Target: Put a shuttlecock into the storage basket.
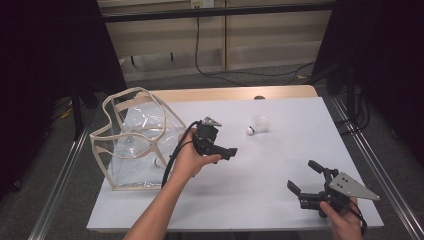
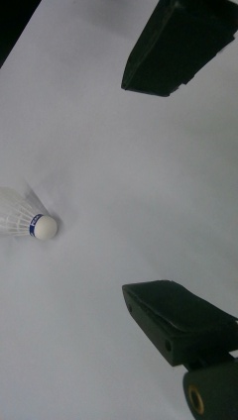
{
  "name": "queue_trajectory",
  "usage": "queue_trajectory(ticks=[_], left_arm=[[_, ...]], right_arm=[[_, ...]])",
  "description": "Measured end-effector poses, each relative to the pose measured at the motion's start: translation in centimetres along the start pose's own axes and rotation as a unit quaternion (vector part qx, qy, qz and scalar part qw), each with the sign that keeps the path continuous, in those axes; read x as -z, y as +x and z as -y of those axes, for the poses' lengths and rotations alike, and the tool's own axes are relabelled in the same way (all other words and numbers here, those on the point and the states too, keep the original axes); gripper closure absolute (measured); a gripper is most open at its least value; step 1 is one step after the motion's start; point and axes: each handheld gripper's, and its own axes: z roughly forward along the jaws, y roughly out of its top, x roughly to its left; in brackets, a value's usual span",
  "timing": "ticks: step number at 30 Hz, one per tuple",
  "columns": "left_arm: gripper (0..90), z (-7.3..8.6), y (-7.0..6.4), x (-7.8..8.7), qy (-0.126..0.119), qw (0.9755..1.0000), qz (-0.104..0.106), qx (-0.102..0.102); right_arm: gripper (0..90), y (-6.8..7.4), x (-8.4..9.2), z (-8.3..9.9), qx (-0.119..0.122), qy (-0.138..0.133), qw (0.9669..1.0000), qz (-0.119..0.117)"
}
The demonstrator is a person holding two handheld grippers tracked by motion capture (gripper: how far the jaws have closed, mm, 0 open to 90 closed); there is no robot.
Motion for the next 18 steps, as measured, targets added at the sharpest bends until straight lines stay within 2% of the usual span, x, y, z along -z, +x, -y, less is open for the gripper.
queue_trajectory(ticks=[18], left_arm=[[7.4,-0.1,0.2,-1.5,-0.007,1.0,0.0,0.007]], right_arm=[[2.8,0.0,0.0,0.0,-0.001,0.0,1.0,0.0]])
